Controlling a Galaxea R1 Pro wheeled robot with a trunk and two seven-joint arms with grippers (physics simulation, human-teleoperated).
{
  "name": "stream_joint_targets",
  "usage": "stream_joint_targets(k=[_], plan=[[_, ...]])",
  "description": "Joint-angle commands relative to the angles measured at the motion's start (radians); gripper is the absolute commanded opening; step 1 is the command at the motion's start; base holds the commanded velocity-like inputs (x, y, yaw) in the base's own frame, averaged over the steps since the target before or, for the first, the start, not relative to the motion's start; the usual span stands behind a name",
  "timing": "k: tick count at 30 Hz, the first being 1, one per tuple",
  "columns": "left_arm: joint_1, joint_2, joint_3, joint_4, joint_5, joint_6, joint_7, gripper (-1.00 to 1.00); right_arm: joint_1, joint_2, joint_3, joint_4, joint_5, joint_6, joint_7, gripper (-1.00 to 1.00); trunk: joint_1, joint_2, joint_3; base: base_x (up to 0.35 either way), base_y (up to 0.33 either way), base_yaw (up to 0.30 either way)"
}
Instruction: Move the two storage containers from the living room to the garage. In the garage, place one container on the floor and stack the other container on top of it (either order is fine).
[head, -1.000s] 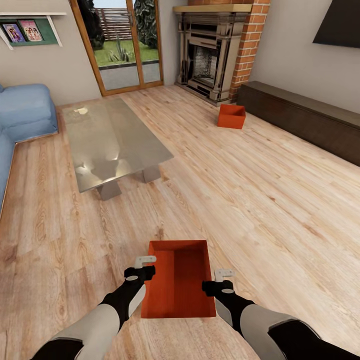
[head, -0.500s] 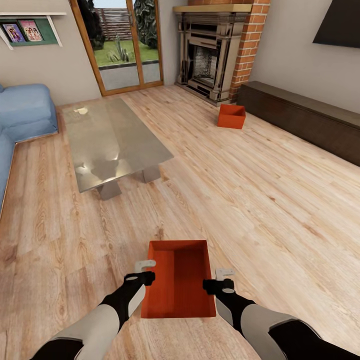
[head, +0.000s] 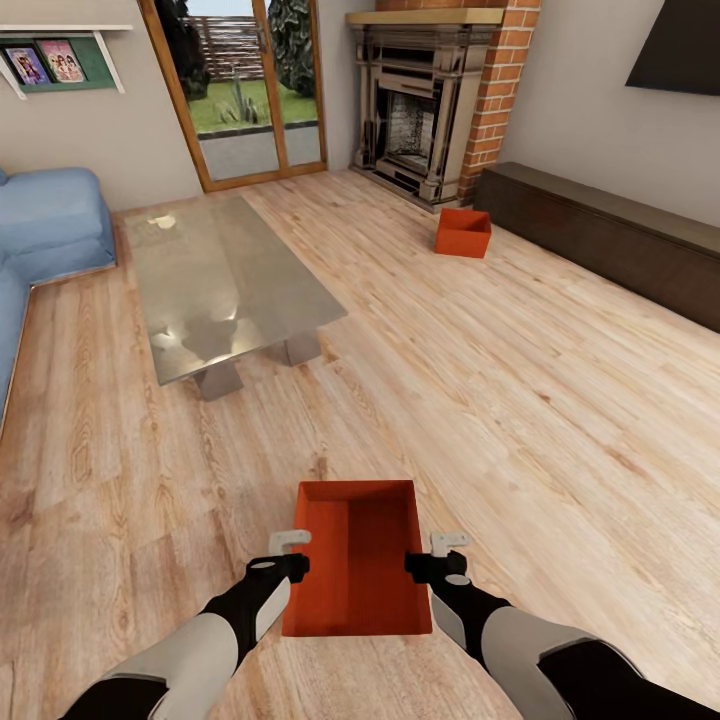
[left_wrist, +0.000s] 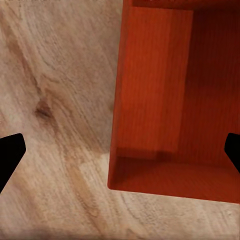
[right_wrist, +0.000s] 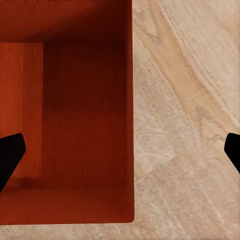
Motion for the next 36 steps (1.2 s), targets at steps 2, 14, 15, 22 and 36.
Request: stream_joint_targets(k=[2,14,15,22,36], plan=[[0.000,0.000,-0.003,-0.004,0.009,0.005,0.004,1.00,0.000,0.000,0.010,0.001,-0.010,-0.004,-0.002,1.00,0.000,0.000,-0.001,0.000,0.000,0.000],[0.000,0.003,-0.003,-0.014,0.009,0.003,0.005,1.00,0.000,0.001,0.012,0.001,-0.004,-0.011,-0.002,1.00,0.046,-0.084,-0.038,0.000,0.000,0.000],[0.000,0.003,-0.003,-0.014,0.009,0.003,0.005,1.00,0.000,0.000,0.012,0.001,-0.002,-0.011,-0.002,1.00,0.050,-0.091,-0.041,0.000,0.000,0.000],[0.000,0.004,-0.005,-0.009,0.007,0.003,0.005,1.00,0.000,-0.002,0.014,0.001,0.002,-0.010,-0.001,1.00,0.077,-0.140,-0.063,0.000,0.000,0.000],[0.000,0.006,-0.006,-0.009,0.004,0.002,0.005,1.00,0.000,-0.006,0.013,0.001,0.002,-0.018,-0.001,1.00,0.130,-0.238,-0.107,0.000,0.000,0.000]])
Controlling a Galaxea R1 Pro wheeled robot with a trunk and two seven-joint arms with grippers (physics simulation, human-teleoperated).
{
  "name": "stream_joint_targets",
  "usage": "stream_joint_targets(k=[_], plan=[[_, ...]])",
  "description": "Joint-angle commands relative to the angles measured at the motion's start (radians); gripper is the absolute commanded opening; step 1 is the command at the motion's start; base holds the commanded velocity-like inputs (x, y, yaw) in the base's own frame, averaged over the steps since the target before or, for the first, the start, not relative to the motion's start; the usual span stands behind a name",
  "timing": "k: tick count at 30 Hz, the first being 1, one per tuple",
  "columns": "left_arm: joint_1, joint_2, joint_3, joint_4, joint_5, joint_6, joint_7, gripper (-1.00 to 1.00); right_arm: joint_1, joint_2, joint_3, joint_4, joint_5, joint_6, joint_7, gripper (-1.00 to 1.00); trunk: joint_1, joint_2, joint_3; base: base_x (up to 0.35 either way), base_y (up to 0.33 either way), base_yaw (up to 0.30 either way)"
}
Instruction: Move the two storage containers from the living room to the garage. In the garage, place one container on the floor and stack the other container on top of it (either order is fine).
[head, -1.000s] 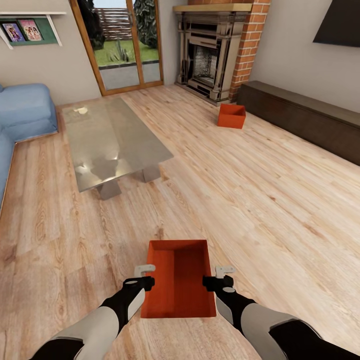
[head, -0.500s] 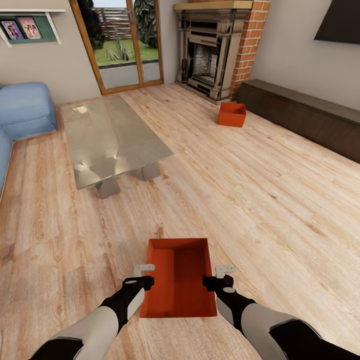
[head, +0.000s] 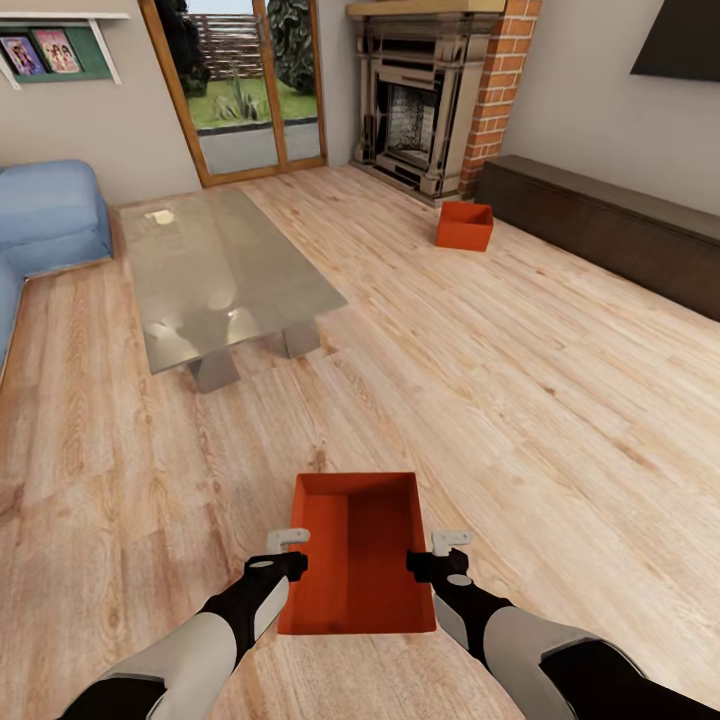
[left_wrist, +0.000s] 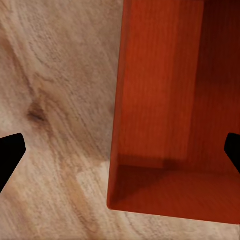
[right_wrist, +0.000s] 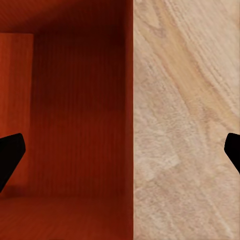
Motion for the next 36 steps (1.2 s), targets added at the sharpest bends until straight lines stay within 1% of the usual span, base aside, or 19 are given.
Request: stream_joint_targets(k=[1,11,22,23,27,30,32,36], plan=[[0.000,0.000,-0.003,-0.002,0.008,0.005,0.004,1.00,-0.001,0.000,0.009,0.001,-0.010,-0.004,-0.002,1.00,0.004,-0.008,-0.004,0.000,0.000,0.000],[0.000,0.001,-0.005,-0.003,0.003,0.004,0.004,1.00,-0.001,0.009,0.012,0.002,-0.007,-0.004,-0.003,1.00,0.042,-0.078,-0.035,0.000,0.000,0.000],[0.000,0.020,-0.014,-0.011,-0.005,0.004,0.001,1.00,-0.001,0.006,0.012,0.002,-0.006,-0.004,-0.003,1.00,0.084,-0.155,-0.070,0.000,0.000,0.000],[0.000,0.021,-0.018,-0.011,-0.005,0.004,0.001,1.00,-0.001,0.007,0.011,0.002,-0.006,-0.004,-0.003,1.00,0.088,-0.162,-0.073,0.000,0.000,0.000],[0.000,0.023,-0.066,-0.012,-0.005,0.004,0.001,1.00,-0.001,0.007,0.012,0.003,-0.007,-0.004,-0.003,1.00,0.104,-0.190,-0.085,0.000,0.000,0.000],[0.000,0.023,-0.087,-0.012,-0.004,0.004,0.002,1.00,-0.001,0.007,0.012,0.003,-0.008,-0.004,-0.003,1.00,0.115,-0.211,-0.095,0.000,0.000,0.000],[0.000,0.023,-0.096,-0.012,-0.004,0.004,0.003,1.00,-0.001,0.006,0.011,0.003,-0.008,-0.004,-0.003,1.00,0.123,-0.225,-0.101,0.000,0.000,0.000],[0.000,0.023,-0.100,-0.012,-0.004,0.004,0.003,1.00,-0.001,0.006,0.011,0.003,-0.008,-0.003,-0.003,1.00,0.138,-0.253,-0.113,0.000,0.000,0.000]])
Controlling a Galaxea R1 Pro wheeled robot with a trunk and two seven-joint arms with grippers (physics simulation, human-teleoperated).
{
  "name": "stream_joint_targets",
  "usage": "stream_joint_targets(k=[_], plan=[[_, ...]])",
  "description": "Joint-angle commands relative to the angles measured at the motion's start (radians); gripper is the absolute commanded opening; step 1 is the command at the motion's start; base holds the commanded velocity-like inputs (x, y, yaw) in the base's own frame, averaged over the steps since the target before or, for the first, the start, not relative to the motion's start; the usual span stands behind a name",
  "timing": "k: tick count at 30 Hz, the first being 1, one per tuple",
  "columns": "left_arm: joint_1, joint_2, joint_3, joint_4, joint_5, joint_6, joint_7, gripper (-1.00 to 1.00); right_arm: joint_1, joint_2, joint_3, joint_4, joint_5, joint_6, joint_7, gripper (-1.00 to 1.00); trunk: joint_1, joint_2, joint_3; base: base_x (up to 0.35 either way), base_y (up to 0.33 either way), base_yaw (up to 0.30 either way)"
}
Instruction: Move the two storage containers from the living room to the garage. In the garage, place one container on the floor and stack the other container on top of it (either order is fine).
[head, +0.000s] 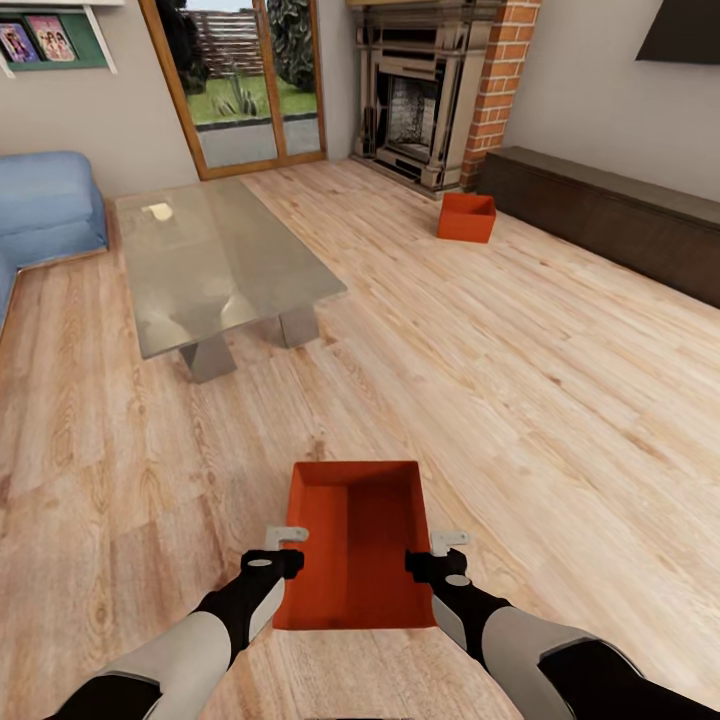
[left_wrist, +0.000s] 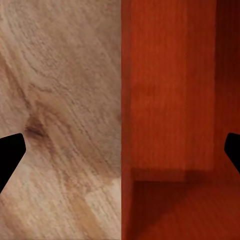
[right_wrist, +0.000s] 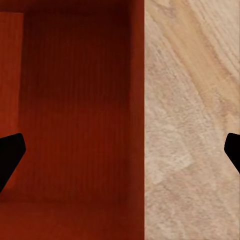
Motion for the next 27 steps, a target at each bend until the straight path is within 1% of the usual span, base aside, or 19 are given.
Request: stream_joint_targets(k=[1,18,27], plan=[[0.000,0.000,-0.009,-0.002,0.007,0.006,0.006,1.00,-0.001,0.000,0.009,0.001,-0.010,-0.003,-0.002,1.00,0.004,-0.008,-0.004,0.000,0.000,0.000],[0.000,0.000,-0.008,-0.004,0.009,0.005,0.006,1.00,-0.001,-0.005,0.012,0.001,-0.005,-0.003,-0.004,1.00,0.069,-0.127,-0.057,0.000,0.000,0.000],[0.000,0.000,-0.008,-0.006,0.009,0.005,0.006,1.00,-0.001,-0.006,0.012,0.001,-0.004,-0.003,-0.004,1.00,0.069,-0.127,-0.057,0.000,0.000,0.000]])
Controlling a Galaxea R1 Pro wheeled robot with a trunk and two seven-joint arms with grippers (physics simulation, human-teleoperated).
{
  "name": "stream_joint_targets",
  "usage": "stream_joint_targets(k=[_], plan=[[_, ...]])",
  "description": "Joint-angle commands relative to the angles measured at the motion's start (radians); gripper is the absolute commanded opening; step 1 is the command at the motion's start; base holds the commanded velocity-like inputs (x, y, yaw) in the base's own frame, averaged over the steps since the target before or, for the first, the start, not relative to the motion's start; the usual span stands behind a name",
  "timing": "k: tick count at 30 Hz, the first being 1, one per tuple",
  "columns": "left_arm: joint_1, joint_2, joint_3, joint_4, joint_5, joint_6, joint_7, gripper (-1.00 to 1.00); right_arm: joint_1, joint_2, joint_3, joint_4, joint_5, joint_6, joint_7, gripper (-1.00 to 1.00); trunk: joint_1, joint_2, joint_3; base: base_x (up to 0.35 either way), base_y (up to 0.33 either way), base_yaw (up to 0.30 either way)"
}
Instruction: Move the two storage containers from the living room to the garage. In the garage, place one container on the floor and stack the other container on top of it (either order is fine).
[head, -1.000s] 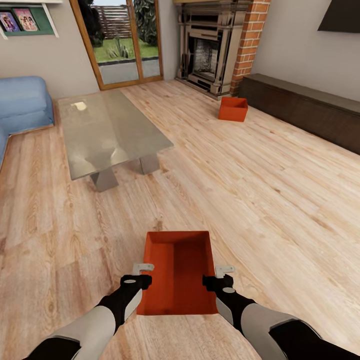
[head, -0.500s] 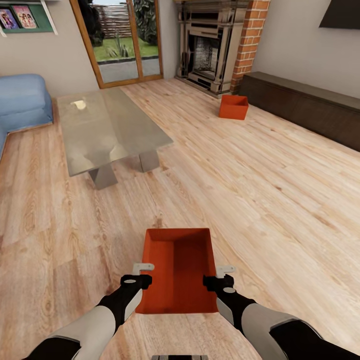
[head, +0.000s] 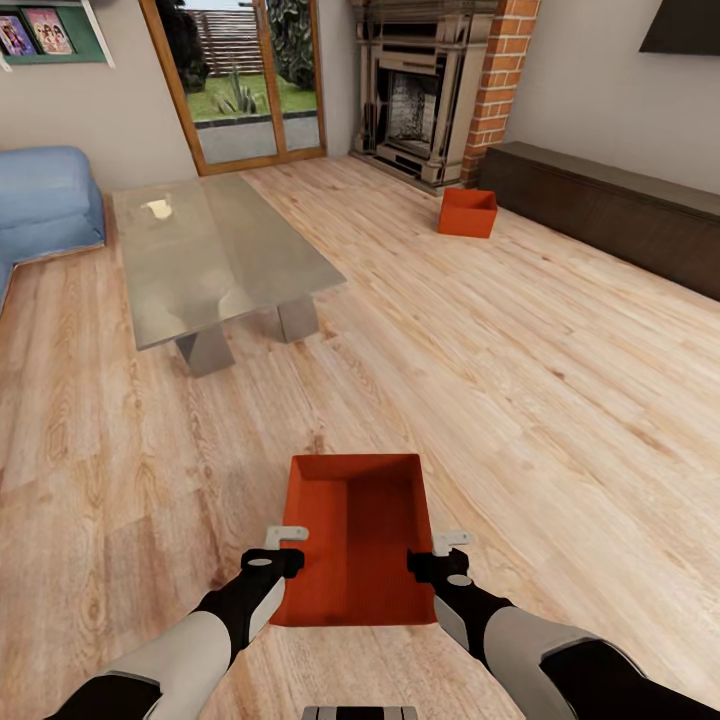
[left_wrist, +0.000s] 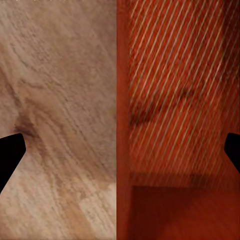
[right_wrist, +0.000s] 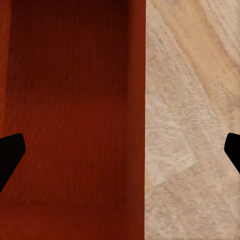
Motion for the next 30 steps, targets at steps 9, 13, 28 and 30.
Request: stream_joint_targets(k=[9,13,28,30], plan=[[0.000,0.000,-0.007,-0.003,0.009,0.006,0.006,1.00,-0.001,0.000,0.009,0.001,-0.010,-0.004,-0.001,1.00,0.000,0.000,-0.001,0.000,0.000,0.000],[0.000,0.000,-0.007,-0.003,0.009,0.005,0.006,1.00,-0.001,0.000,0.009,0.001,-0.010,-0.004,-0.002,1.00,0.000,0.000,-0.001,0.000,0.000,0.000],[0.000,0.002,-0.005,-0.002,0.009,-0.016,0.006,1.00,-0.001,-0.001,0.010,0.001,-0.010,-0.003,-0.001,1.00,0.000,0.000,-0.001,0.000,0.000,0.000],[0.000,0.002,-0.005,-0.002,0.009,-0.017,0.006,1.00,-0.001,-0.001,0.010,0.001,-0.005,-0.003,-0.001,1.00,0.000,0.000,-0.001,0.000,0.000,0.000]])
